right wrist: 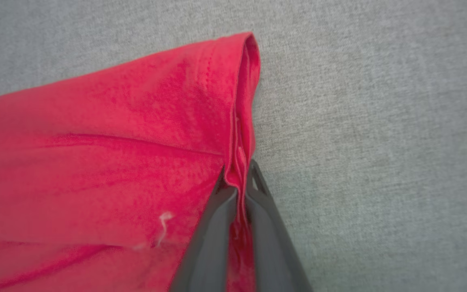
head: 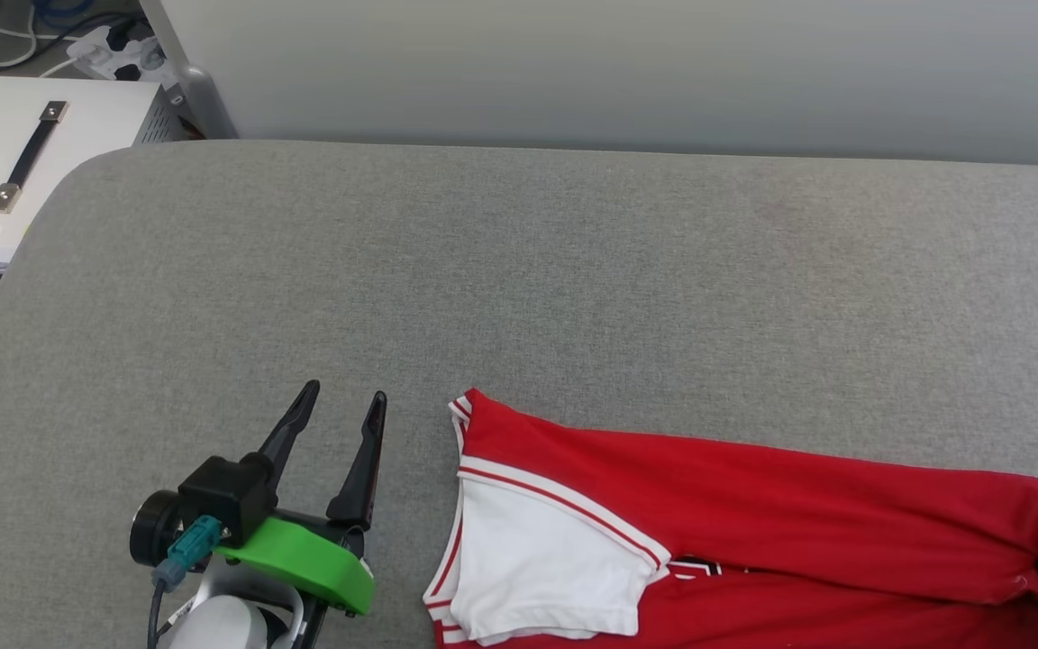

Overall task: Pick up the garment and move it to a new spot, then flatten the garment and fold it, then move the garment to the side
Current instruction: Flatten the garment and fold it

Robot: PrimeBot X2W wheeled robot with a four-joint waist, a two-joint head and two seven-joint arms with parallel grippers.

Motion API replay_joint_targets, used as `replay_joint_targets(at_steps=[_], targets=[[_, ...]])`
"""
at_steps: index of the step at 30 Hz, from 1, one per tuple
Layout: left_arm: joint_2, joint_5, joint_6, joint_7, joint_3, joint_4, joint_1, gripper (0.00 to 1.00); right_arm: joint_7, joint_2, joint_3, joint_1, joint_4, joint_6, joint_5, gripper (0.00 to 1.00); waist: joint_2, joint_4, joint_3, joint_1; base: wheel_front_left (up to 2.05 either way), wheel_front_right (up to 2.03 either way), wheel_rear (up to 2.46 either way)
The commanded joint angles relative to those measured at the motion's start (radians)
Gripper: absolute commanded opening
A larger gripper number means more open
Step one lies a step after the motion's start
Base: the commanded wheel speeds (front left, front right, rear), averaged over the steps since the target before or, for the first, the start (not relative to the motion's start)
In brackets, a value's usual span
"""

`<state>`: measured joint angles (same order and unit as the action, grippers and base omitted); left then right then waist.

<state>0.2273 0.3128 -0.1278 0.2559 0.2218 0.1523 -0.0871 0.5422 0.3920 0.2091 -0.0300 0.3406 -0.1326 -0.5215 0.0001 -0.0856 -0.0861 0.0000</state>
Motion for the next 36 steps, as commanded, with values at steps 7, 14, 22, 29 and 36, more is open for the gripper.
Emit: replay_joint_targets(at_steps=[7,14,22,29,36], targets=[[0.0,0.013,-0.003,0.006,0.006,0.006,0.005,1.0,-0.032,0.01,-0.004,-0.01,-0.008,0.002,-0.008,0.0,-0.0001,-0.008,0.013,0.0,0.0,0.0,0.0],[-0.003,0.019,-0.003,0.006,0.007,0.014,0.019,1.0,-0.026,0.002,-0.026,0.027,-0.092,0.002,-0.039,0.0,-0.0001,-0.014,0.046,0.0,0.0,0.0,0.0],[-0.007,0.028,-0.003,0.006,0.011,0.019,0.055,1.0,0.065,-0.077,-0.065,0.127,-0.28,0.002,-0.088,0.0,-0.0001,-0.042,0.114,0.0,0.0,0.0,0.0],[-0.008,0.034,-0.003,0.006,0.004,0.011,0.074,1.0,0.131,-0.205,-0.124,0.15,-0.397,0.002,-0.12,0.0,-0.0001,-0.064,0.134,0.0,0.0,0.0,0.0],[0.003,0.039,-0.003,0.006,0.016,0.018,0.083,1.0,0.18,-0.317,-0.229,0.108,-0.43,0.002,-0.147,0.0,-0.0001,-0.09,0.153,0.0,0.0,0.0,0.0]])
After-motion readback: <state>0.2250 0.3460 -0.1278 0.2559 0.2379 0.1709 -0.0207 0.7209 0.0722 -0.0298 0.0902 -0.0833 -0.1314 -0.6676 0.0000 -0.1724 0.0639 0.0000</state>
